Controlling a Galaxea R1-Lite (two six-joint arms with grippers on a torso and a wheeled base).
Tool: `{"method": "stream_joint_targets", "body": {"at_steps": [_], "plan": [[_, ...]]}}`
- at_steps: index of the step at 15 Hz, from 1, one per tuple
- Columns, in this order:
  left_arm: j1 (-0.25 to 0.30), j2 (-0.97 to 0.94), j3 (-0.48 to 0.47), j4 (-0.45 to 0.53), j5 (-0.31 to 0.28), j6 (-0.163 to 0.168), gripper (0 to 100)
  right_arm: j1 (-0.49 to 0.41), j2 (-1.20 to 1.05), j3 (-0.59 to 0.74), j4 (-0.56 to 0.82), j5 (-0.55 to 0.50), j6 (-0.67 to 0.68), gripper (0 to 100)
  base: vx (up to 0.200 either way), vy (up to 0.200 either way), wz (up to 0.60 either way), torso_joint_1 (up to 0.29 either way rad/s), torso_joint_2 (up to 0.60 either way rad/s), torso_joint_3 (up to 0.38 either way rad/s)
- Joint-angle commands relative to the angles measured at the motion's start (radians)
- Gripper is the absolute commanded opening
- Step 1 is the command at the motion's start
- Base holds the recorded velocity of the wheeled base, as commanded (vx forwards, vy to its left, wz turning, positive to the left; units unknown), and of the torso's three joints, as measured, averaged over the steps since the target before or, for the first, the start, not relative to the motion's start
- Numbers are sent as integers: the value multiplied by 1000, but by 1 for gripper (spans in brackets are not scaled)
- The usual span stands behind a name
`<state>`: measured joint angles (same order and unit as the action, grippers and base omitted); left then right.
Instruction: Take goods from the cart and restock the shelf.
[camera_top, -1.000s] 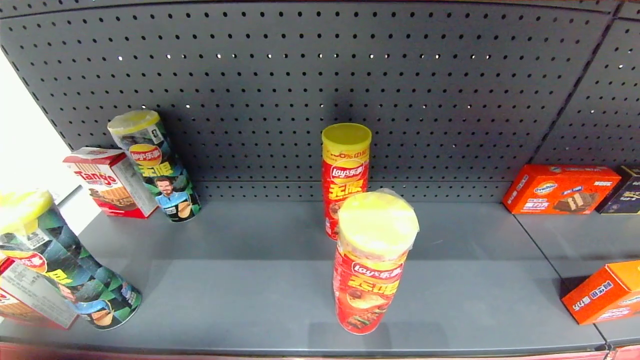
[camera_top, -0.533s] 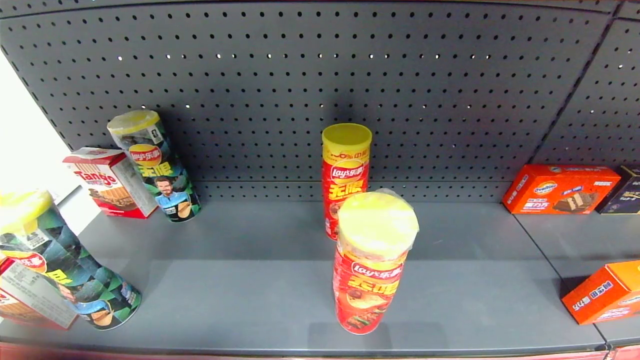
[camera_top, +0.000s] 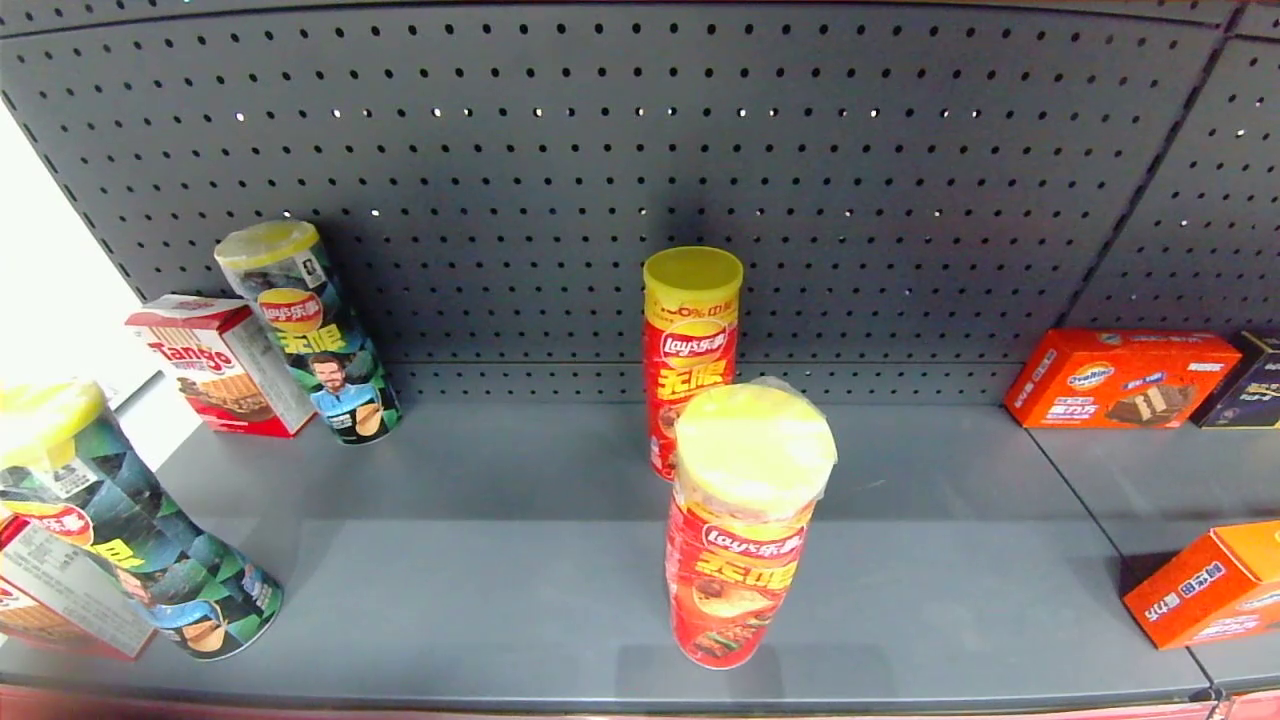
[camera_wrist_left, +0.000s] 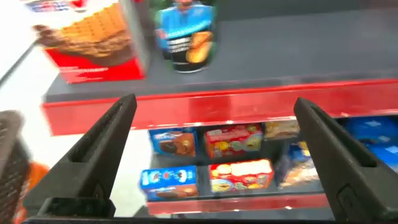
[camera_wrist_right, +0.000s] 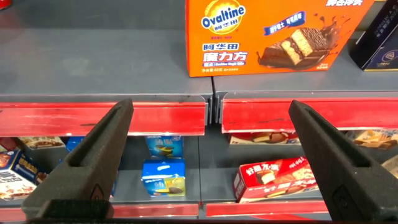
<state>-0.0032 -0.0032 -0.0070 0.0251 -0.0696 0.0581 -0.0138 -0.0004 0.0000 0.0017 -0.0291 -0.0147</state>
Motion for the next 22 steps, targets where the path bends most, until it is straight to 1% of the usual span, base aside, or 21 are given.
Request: {"method": "stream_joint_targets", "body": {"at_steps": [1,5,7,8,9,10,11,12,13,14,15,18,19,22], "plan": [[0,3,-1,1,-36,0,100,0,0,0,0,0,-1,100,0,0,0,0,0,0],[0,3,-1,1,-36,-1,100,0,0,0,0,8,-2,100,0,0,0,0,0,0],[0,3,-1,1,-39,0,100,2,0,0,3,28,-10,100,0,0,0,0,0,0],[0,3,-1,1,-38,-1,100,-2,31,-2,-2,26,-10,100,0,0,0,0,0,0],[-1,3,-2,3,-38,-4,100,-3,108,-109,-19,11,4,100,0,0,0,0,0,0],[-1,3,-1,1,-38,-3,100,2,356,-295,-11,-3,53,100,0,0,0,0,0,0],[-1,3,-1,1,-39,0,100,8,408,-325,-12,0,56,100,0,0,0,0,0,0],[-1,3,-1,1,-39,0,100,40,493,-416,-19,78,-41,100,0,0,0,0,0,0],[-1,3,-1,1,-39,-1,100,52,542,-426,-31,103,-79,100,0,0,0,0,0,0],[-1,3,-1,1,-39,-1,100,81,629,-454,-57,120,-91,100,0,0,0,0,0,0],[-1,3,-1,1,-38,-3,100,137,701,-476,-91,135,-99,100,0,0,0,0,0,0],[0,3,-2,1,-38,-7,100,313,912,-532,-184,135,-105,100,0,0,0,0,0,0],[0,3,-2,1,-38,-7,100,371,967,-538,-197,133,-105,100,0,0,0,0,0,0],[0,3,-1,-1,-39,-6,100,476,1082,-534,-200,135,-105,100,0,0,0,0,0,0]]}}
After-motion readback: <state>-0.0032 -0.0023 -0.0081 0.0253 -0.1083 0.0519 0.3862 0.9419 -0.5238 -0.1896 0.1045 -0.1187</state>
